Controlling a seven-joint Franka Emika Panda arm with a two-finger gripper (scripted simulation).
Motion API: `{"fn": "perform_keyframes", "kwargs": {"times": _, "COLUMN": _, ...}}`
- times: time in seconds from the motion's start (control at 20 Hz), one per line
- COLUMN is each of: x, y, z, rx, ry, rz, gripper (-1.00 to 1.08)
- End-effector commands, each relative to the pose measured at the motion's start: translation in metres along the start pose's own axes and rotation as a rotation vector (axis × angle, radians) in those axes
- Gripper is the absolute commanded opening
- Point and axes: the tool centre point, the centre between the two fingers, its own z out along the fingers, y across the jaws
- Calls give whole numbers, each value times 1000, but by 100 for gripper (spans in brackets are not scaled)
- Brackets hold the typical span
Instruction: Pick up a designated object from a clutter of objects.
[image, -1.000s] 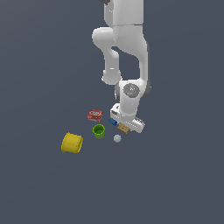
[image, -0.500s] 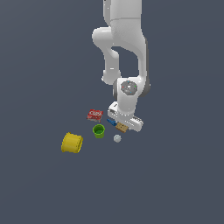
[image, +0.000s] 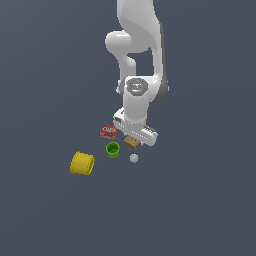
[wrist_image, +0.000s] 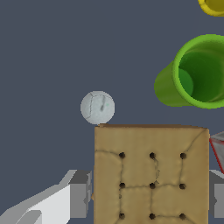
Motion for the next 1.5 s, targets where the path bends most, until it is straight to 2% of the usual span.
{"fn": "perform_keyframes", "kwargs": {"times": 0.0, "x": 12, "y": 9, "z": -23, "rx": 1, "ry": 0, "rz": 0, "gripper": -100}}
{"fn": "perform_keyframes", "kwargs": {"times": 0.95, "x": 111, "y": 74, "z": -199, "rx": 0, "ry": 0, "rz": 1, "gripper": -100}}
{"fn": "perform_keyframes", "kwargs": {"times": 1.45, "x": 144, "y": 91, "z": -252, "rx": -1, "ry": 0, "rz": 1, "gripper": -100}}
